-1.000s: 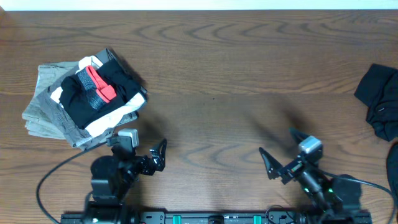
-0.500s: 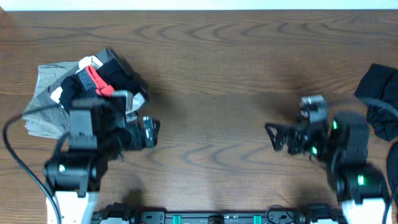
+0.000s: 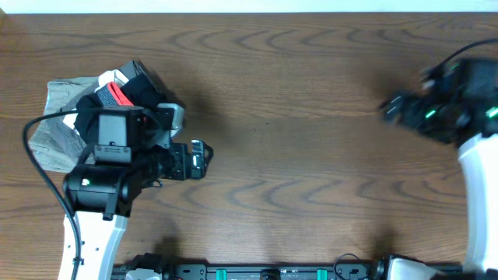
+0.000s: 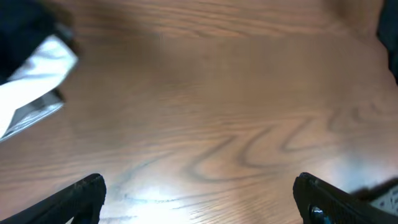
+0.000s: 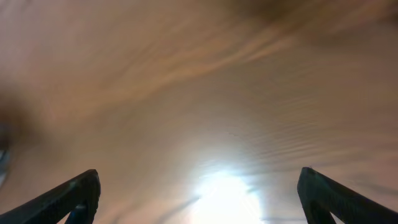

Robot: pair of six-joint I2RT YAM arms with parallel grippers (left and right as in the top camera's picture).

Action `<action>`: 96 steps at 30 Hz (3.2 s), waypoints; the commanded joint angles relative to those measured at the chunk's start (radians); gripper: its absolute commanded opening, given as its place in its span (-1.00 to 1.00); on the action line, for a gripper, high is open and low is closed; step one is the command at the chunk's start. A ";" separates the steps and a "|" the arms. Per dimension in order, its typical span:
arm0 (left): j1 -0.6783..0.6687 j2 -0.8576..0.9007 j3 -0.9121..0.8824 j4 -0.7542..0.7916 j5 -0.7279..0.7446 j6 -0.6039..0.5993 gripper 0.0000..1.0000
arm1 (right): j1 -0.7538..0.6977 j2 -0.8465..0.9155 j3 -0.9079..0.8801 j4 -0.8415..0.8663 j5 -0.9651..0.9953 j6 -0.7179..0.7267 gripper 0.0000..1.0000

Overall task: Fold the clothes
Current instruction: 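Reach the right gripper to the black garment at the right edge, then grasp the black garment with the right gripper and drag it to center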

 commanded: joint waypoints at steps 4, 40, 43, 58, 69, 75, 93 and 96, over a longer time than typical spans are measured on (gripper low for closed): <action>-0.086 0.003 0.013 -0.002 0.005 0.044 0.96 | -0.191 0.167 0.187 -0.004 0.276 0.113 0.89; -0.104 0.003 0.013 -0.019 0.006 0.044 0.97 | -0.460 0.644 0.174 0.143 0.215 0.098 -0.98; -0.104 0.003 0.013 -0.018 0.006 0.044 0.97 | -0.438 0.549 0.176 0.156 0.060 0.085 -0.98; -0.104 -0.001 0.015 -0.045 0.006 0.044 0.99 | -0.169 0.228 0.167 0.154 0.257 0.056 -0.13; -0.104 -0.001 0.015 -0.050 0.006 0.044 0.98 | -0.416 0.557 0.152 0.160 0.312 0.126 0.42; -0.104 -0.001 0.015 -0.048 0.006 0.044 0.98 | -0.489 0.662 0.152 0.192 0.323 0.121 0.44; -0.104 -0.001 0.041 -0.028 0.005 0.044 0.73 | -0.366 0.467 0.155 0.229 -0.429 0.021 -0.98; -0.104 -0.001 0.090 -0.029 -0.003 0.044 0.73 | -0.235 0.350 0.155 0.226 -0.442 0.008 -0.97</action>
